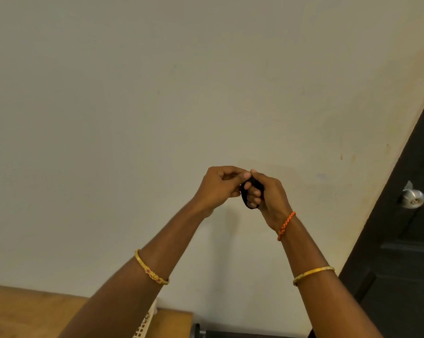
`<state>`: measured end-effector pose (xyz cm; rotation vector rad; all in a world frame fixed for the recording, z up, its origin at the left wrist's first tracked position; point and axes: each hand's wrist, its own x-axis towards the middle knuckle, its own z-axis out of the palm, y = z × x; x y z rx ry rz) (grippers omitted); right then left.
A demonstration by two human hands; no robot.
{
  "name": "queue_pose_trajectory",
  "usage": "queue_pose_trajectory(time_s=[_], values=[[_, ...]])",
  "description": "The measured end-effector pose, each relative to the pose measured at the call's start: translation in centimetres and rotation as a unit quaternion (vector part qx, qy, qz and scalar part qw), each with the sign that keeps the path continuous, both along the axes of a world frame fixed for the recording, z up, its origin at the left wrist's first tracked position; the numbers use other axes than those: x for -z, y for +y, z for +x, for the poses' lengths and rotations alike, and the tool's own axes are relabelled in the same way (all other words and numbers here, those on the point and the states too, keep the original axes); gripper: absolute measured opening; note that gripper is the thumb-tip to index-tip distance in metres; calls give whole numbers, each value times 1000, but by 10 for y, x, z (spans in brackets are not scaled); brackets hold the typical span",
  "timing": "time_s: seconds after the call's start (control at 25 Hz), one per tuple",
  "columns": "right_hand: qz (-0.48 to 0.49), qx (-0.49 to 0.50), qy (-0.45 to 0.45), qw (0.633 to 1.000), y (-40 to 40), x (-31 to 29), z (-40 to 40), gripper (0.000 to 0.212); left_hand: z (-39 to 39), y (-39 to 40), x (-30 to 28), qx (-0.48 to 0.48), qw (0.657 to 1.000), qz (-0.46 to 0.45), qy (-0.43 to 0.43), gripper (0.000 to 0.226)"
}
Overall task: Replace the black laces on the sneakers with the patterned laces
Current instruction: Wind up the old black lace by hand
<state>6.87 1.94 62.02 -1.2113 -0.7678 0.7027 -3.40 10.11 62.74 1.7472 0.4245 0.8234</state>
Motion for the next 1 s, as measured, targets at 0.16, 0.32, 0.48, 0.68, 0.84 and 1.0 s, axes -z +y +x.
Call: queue_pose_trajectory(time_s=[0.16,0.32,0.48,0.68,0.84,1.0], values=[[-38,24,20,999,9,17,-1,42,-1,-1,26,-7,999,-36,-21,16],[-116,103,24,988,32,65,-30,42,-15,5,80,-83,993,-78,15,16],[-194,142,-16,971,52,132,-72,36,-55,10,152,-172,974,-137,60,15],[-278,96,-92,951,79,231,-157,28,-136,34,256,-261,928,-241,114,14],[-354,-33,-68,932,90,319,-234,7,-221,62,337,-293,887,-296,199,15],[-441,-47,-124,888,122,411,-290,21,-282,103,412,-259,865,-290,316,17]])
